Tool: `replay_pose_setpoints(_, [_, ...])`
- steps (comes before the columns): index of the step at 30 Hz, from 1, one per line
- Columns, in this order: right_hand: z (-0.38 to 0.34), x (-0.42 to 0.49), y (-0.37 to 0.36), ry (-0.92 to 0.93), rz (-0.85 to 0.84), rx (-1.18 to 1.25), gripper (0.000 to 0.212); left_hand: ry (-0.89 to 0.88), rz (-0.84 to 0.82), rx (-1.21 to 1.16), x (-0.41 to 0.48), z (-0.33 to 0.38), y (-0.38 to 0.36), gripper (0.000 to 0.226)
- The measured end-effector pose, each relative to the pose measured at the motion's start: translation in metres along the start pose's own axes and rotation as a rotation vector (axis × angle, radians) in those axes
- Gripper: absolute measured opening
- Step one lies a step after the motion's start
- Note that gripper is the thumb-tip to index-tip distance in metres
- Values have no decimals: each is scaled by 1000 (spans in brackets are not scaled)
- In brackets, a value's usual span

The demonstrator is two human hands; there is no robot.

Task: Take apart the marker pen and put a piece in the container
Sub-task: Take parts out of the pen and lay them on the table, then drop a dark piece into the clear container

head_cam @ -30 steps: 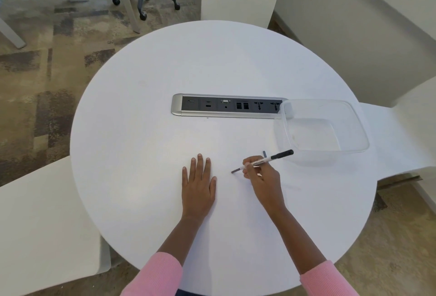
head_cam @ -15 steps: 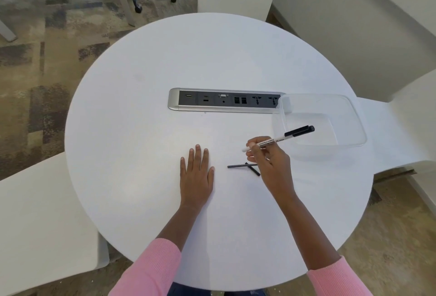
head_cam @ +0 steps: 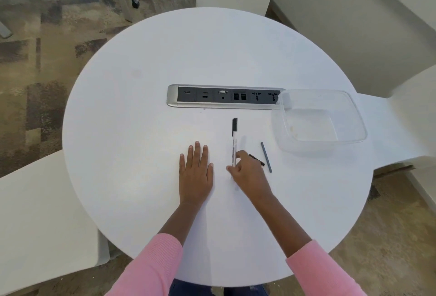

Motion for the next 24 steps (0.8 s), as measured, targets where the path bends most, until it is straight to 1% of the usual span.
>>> replay_pose_setpoints(3, [-1, 0, -20, -38, -32, -67, 28, 2, -7, -3, 1, -1, -1, 48])
replay_pose_setpoints(7, [-2, 1, -34, -78, -40, -83, 30, 9, -40, -16, 1, -2, -3, 49])
replay_pose_setpoints(11, [-1, 3, -37, -83, -27, -95, 29, 10, -38, -17, 1, -1, -2, 49])
replay_pose_setpoints(19, [4, 4, -38, -82, -26, -71, 33, 18, -56, -27, 1, -1, -1, 49])
replay_pose_setpoints(21, [8, 2, -35, -59, -17, -74, 31, 21, -53, -28, 1, -1, -1, 49])
replay_pose_setpoints(24, [15, -5, -24, 40, 28, -104, 23, 23, -45, -34, 1, -1, -1, 48])
Point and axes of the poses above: each hand's wrist, its own x-axis towards the middle knuckle, its own y-axis out of the back of the hand, z = x × y, the point moved 4 cm from there along x, towards the middle knuckle, and after that the axes turned 7 degrees about -y, right-handed, at the moved point
